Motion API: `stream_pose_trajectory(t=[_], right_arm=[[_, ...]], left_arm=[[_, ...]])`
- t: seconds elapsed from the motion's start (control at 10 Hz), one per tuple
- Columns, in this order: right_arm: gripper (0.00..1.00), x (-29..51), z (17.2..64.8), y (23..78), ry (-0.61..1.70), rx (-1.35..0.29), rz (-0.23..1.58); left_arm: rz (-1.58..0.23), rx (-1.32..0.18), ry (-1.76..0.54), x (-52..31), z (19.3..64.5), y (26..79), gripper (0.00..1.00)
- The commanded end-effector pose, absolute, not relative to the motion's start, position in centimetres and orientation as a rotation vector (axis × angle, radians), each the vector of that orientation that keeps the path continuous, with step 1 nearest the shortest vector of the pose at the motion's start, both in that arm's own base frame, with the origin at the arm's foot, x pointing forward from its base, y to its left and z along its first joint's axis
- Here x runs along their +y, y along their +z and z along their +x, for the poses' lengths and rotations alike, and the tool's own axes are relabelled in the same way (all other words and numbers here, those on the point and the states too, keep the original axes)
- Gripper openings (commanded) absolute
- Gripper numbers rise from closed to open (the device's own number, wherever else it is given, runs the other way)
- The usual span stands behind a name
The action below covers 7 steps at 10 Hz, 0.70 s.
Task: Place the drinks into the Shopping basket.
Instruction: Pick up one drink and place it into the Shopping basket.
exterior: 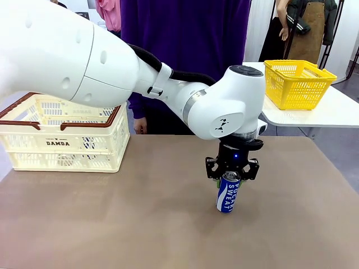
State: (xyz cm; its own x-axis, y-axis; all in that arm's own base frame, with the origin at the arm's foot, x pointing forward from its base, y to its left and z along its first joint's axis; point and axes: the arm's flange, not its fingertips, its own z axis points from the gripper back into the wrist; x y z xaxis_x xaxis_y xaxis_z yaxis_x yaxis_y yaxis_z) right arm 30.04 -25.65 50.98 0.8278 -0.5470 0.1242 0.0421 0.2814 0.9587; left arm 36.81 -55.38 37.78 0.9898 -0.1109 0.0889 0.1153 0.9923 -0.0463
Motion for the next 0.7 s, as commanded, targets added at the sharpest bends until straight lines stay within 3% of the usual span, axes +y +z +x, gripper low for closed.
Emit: stream_pose_trajectory(t=[0.0, 0.3, 0.6], right_arm=[[1.0, -25.7, 30.1, 51.1, -0.394, -0.503, 1.244], [1.0, -25.7, 30.1, 51.1, -0.394, -0.503, 1.244], [1.0, -25.7, 30.1, 51.1, -0.394, -0.503, 1.244]], left_arm=[[-0.07, -0.068, -0.107, -53.8, 37.0, 39.7, 0.0], [-0.108, -0.139, -0.149, -50.0, 36.7, 47.9, 0.0], [-0.161, -0.099, -0.308, -46.1, 36.5, 54.2, 0.0]])
